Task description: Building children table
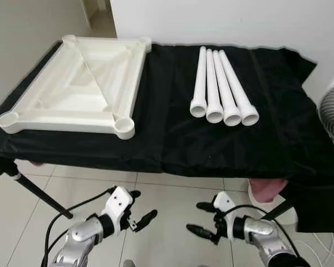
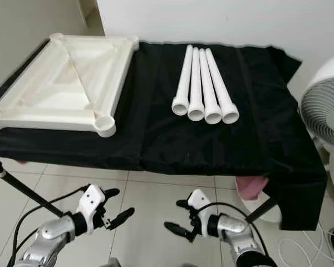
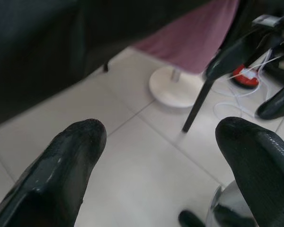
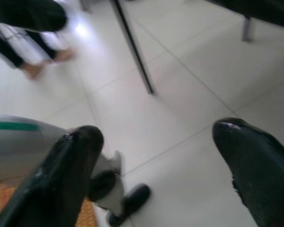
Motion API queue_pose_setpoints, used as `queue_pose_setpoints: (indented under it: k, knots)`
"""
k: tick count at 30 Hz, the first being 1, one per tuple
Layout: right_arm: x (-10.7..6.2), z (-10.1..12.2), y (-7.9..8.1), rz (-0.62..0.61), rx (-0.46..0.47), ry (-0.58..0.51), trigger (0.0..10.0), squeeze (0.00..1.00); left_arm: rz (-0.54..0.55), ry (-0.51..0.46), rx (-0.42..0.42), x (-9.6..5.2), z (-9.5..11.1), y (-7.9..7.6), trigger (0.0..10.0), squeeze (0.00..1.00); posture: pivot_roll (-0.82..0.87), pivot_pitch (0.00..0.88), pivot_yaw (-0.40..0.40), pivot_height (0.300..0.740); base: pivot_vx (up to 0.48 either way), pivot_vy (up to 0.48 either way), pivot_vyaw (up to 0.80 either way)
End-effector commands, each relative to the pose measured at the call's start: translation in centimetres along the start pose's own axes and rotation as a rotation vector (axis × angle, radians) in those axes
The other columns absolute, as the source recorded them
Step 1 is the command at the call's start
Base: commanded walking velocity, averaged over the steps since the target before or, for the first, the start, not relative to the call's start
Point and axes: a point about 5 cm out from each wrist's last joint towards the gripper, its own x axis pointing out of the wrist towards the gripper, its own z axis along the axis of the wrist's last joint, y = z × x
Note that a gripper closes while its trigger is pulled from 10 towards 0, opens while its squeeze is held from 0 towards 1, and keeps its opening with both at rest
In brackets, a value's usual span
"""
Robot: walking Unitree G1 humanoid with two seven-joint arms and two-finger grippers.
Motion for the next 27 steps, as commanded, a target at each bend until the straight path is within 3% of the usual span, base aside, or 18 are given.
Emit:
queue_pose_setpoints:
  k: [1, 4, 5, 7, 9, 10, 11, 13, 16, 17, 19, 20, 21, 23, 25, 26, 27]
  knots:
    - [-0.3, 1.1, 0.1, 0.071, -0.003, -0.028, 10.0, 0.00, -0.085, -0.024, 0.010, -0.1, 1.2, -0.2, 10.0, 0.00, -0.08, 0.052, 0.062, 0.740, 0.000, 0.000, 0.00]
    - [-0.5, 1.8, 0.1, 0.099, -0.012, -0.041, 10.0, 0.00, -0.102, -0.042, 0.016, -0.1, 1.9, -0.3, 10.0, 0.00, -0.08, 0.052, 0.062, 0.740, 0.000, 0.000, 0.00]
    - [-0.9, 3.4, -0.3, 0.115, -0.045, -0.077, 10.0, 0.00, -0.104, -0.075, 0.024, -0.4, 3.2, 0.1, 10.0, 0.00, -0.08, 0.052, 0.062, 0.740, 0.000, 0.000, 0.00]
    - [-0.9, 3.4, -0.3, 0.115, -0.045, -0.077, 10.0, 0.00, -0.104, -0.075, 0.024, -0.4, 3.2, 0.1, 10.0, 0.00, -0.08, 0.052, 0.062, 0.740, 0.000, 0.000, 0.00]
    - [-2.1, 6.9, -1.3, 0.112, -0.113, -0.172, 10.0, 0.00, -0.078, -0.157, 0.041, -1.4, 6.2, 1.0, 10.0, 0.00, -0.07, 0.041, 0.052, 0.740, 0.000, 0.000, 0.00]
    - [-2.1, 6.9, -1.3, 0.112, -0.113, -0.172, 10.0, 0.00, -0.078, -0.157, 0.041, -1.4, 6.2, 1.0, 10.0, 0.00, -0.07, 0.041, 0.052, 0.740, 0.000, 0.000, 0.00]
    - [-2.5, 8.7, -1.9, 0.099, -0.133, -0.229, 10.0, 0.00, -0.062, -0.209, 0.035, -1.8, 7.8, 1.4, 10.0, 0.00, -0.06, 0.035, 0.049, 0.740, 0.000, 0.000, 0.00]
    - [-2.5, 8.7, -1.9, 0.099, -0.133, -0.229, 10.0, 0.00, -0.062, -0.209, 0.035, -1.8, 7.8, 1.4, 10.0, 0.00, -0.06, 0.035, 0.049, 0.740, 0.000, 0.000, 0.00]
    - [-3.1, 12.3, -3.1, 0.026, -0.163, -0.378, 10.0, 0.00, -0.027, -0.311, 0.026, -2.2, 10.9, 2.2, 10.0, 0.00, -0.06, 0.028, 0.048, 0.740, 0.000, 0.000, 0.00]
    - [-3.1, 12.3, -3.1, 0.026, -0.163, -0.378, 10.0, 0.00, -0.027, -0.311, 0.026, -2.2, 10.9, 2.2, 10.0, 0.00, -0.06, 0.028, 0.048, 0.740, 0.000, 0.000, 0.00]
    - [-3.3, 14.4, -4.0, -0.058, -0.166, -0.462, 10.0, 0.00, 0.021, -0.359, 0.030, -2.2, 12.6, 2.6, 10.0, 0.00, -0.06, 0.028, 0.048, 0.740, 0.000, 0.000, 0.00]
    - [-3.3, 14.4, -4.0, -0.058, -0.166, -0.462, 10.0, 0.00, 0.021, -0.359, 0.030, -2.2, 12.6, 2.6, 10.0, 0.00, -0.06, 0.028, 0.048, 0.740, 0.000, 0.000, 0.00]
    - [-3.3, 16.1, -4.9, -0.195, -0.178, -0.533, 10.0, 0.00, 0.077, -0.396, 0.023, -1.9, 13.7, 3.0, 10.0, 0.00, -0.06, 0.015, 0.048, 0.740, 0.000, 0.000, 0.00]
    - [-3.2, 16.5, -5.1, -0.240, -0.180, -0.551, 10.0, 0.00, 0.092, -0.406, 0.022, -1.8, 14.0, 3.1, 10.0, 0.00, -0.06, 0.015, 0.048, 0.740, 0.000, 0.000, 0.00]
    - [-2.5, 17.7, -6.0, -0.393, -0.113, -0.600, 10.0, 0.00, 0.203, -0.439, 0.022, -1.2, 14.8, 3.9, 10.0, 0.00, -0.07, 0.007, 0.052, 0.740, 0.000, 0.000, 0.00]
    - [-2.5, 17.7, -6.0, -0.393, -0.113, -0.600, 10.0, 0.00, 0.203, -0.439, 0.022, -1.2, 14.8, 3.9, 10.0, 0.00, -0.07, 0.007, 0.052, 0.740, 0.000, 0.000, 0.00]
    - [-2.0, 18.6, -6.2, -0.497, -0.075, -0.630, 10.0, 0.00, 0.298, -0.439, -0.008, -0.8, 15.2, 4.6, 10.0, 0.00, -0.07, 0.003, 0.056, 0.740, 0.000, 0.000, 0.00]
